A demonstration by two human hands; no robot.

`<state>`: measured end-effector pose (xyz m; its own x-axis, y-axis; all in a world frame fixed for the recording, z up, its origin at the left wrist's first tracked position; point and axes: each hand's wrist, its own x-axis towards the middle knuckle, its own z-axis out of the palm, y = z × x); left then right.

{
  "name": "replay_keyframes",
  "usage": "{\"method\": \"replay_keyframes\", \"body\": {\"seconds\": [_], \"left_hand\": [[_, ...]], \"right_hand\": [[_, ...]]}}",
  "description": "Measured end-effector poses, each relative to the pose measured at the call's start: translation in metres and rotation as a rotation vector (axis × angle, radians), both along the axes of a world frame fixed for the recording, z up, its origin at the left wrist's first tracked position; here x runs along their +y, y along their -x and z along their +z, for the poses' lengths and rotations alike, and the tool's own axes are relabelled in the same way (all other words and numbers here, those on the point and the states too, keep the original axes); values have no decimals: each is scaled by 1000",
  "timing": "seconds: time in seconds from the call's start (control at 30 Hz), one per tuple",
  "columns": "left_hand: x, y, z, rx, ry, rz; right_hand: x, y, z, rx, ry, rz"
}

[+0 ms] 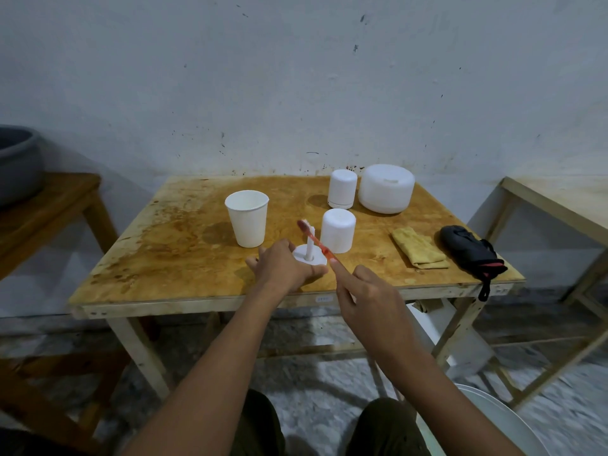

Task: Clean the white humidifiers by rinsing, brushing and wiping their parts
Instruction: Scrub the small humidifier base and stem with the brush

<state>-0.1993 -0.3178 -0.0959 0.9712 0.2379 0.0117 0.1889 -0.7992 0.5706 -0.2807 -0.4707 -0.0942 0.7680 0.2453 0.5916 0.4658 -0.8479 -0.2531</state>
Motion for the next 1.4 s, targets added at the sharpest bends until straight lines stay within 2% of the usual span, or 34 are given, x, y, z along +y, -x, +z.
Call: {"method": "replay_keyframes", "body": {"seconds": [0.1,0.37,0.43,0.5,0.57,0.7,0.8,0.9,1.07,1.23,1.4], "left_hand": [[0,0,0,10,5,-6],[3,-3,-3,27,26,-26],[5,-4,-3,22,40,-38],[8,-5,-3,31,32,-59],[9,-8,-4,45,12,-84],[12,-10,-6,54,-9,-115],[14,-11,-6,58,-19,-135],[14,-11,-5,67,-58,-156],[20,-13,0,59,-64,-176],[29,-13,-1,78,-53,-172],[29,-14,0,122,23,-168]], "right_hand": [[2,1,-1,20,24,-7],[-8,-2,-9,11,-119,17],[-10,-1,-8,46,-257,23],[-11,-1,-6,234,-496,40],[-11,0,-8,402,-643,38],[-7,4,-10,440,-782,26],[-6,5,-16,498,-772,19],[-7,7,-15,459,-791,12],[-17,1,-2,544,-658,16],[-24,-21,38,444,-679,-4],[-1,-57,90,367,-436,124]]}}
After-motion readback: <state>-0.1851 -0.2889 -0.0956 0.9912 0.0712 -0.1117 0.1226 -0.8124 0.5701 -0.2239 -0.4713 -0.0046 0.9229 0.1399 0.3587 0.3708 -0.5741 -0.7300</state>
